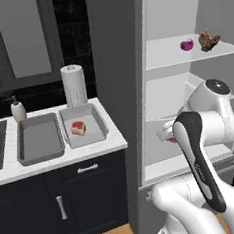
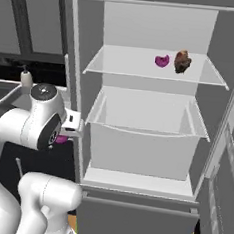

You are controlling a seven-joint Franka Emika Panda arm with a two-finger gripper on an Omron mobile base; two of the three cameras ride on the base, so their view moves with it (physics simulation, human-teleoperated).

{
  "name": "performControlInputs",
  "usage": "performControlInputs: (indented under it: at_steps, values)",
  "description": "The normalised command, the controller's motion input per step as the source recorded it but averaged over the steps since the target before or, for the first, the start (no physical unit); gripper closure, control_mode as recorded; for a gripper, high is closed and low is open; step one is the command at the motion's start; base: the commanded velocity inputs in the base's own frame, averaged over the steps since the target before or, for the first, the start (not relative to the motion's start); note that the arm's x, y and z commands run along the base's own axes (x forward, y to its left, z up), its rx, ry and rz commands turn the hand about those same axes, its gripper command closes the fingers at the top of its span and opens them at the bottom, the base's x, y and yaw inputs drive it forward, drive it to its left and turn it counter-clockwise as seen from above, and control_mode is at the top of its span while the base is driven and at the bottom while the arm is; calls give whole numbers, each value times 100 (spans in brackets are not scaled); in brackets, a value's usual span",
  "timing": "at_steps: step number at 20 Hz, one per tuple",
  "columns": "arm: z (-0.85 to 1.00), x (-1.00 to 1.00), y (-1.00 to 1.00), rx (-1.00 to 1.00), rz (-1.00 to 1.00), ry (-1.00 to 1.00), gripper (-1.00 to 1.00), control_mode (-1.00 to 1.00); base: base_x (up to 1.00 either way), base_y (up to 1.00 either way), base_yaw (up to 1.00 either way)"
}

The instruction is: Place one onion and one steak in each tupperware on the nearby counter, to pack two identical lunches.

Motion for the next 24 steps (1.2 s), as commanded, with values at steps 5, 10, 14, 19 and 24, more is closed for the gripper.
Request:
performControlInputs:
  at_steps: [5,10,14,19,24]
  values:
    - [0,0,0,0,0,0,100,100,-6,100,-9]
    - [0,0,0,0,0,0,100,100,19,85,-15]
    - [0,0,0,0,0,0,100,100,69,43,-17]
    - [0,0,0,0,0,0,100,100,90,4,-17]
    - [0,13,0,0,-4,2,100,-100,61,2,-13]
